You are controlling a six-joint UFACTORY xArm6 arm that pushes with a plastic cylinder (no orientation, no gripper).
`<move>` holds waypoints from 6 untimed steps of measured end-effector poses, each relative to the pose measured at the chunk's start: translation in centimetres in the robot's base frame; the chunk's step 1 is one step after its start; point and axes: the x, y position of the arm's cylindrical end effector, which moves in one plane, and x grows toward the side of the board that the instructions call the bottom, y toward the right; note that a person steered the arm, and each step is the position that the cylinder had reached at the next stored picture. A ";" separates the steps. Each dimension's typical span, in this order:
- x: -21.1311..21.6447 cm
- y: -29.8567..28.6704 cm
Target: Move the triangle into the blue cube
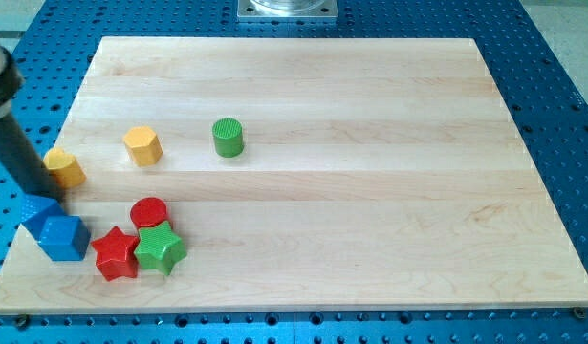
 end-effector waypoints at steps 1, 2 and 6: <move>0.0 -1.4; 0.1 1.8; 2.6 0.2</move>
